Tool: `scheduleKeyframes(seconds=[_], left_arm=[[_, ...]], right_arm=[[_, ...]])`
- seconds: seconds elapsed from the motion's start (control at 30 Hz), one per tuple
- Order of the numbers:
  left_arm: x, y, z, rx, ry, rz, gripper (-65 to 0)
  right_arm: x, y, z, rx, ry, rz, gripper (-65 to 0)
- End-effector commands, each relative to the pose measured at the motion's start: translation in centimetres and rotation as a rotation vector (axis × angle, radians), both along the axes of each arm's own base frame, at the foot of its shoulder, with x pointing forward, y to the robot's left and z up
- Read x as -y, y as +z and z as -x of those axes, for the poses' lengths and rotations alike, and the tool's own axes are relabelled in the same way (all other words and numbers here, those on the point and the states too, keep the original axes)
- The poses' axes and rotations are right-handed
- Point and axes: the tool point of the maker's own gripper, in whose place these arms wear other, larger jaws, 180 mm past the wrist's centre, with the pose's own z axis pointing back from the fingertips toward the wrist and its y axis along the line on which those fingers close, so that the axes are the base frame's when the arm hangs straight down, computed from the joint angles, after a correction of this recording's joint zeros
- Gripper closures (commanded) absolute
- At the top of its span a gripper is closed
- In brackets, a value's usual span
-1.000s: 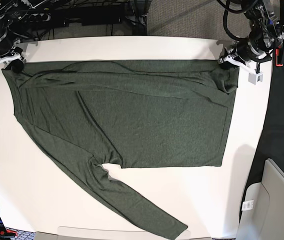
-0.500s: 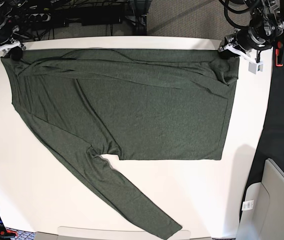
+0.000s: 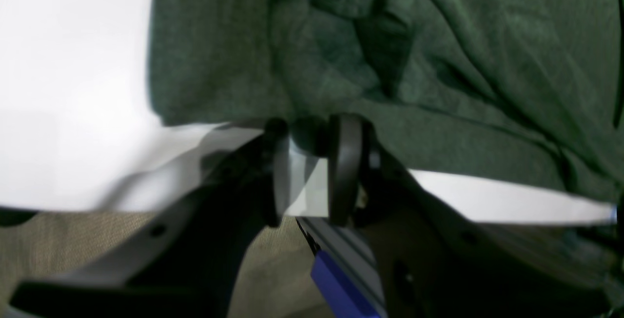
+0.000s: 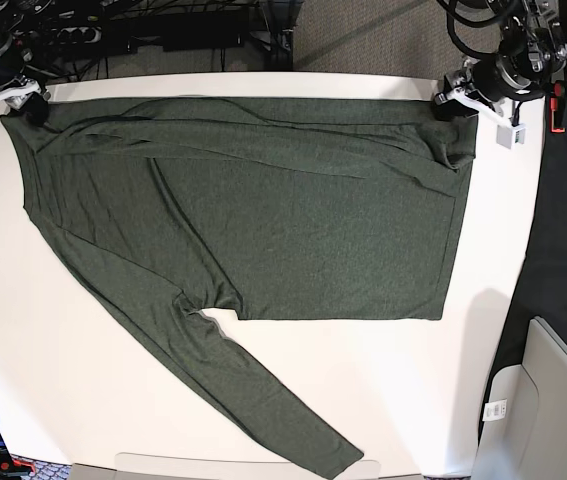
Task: Fold the T-shirt properly
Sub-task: 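Lower the folded edge onto the table and open both grippers, then move both grippers along the shirt sides toward the hem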
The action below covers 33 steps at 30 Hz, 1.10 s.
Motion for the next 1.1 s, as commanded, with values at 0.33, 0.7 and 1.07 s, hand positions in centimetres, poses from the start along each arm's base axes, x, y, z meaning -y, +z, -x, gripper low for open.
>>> scheduleKeyframes(seconds=[0.33,0.7,1.07], left_arm=[[-4.8,4.4,0.7,0.035,0.053,-0.167,-16.3],[-2.2,10.6,-9.6,0.331,-0.010,-0.157,-16.4],[1.3,12.0,-20.6,0.390,-0.097,-0.075,-16.5]], right_arm=[[2.5,1.7,3.9,0.027,-0.088,0.008,-23.5],[5.4,14.0,-1.7,0.212,0.010,0.400,-23.5],[1.2,14.9,-15.9,0.178,0.254,0.598,-23.5]])
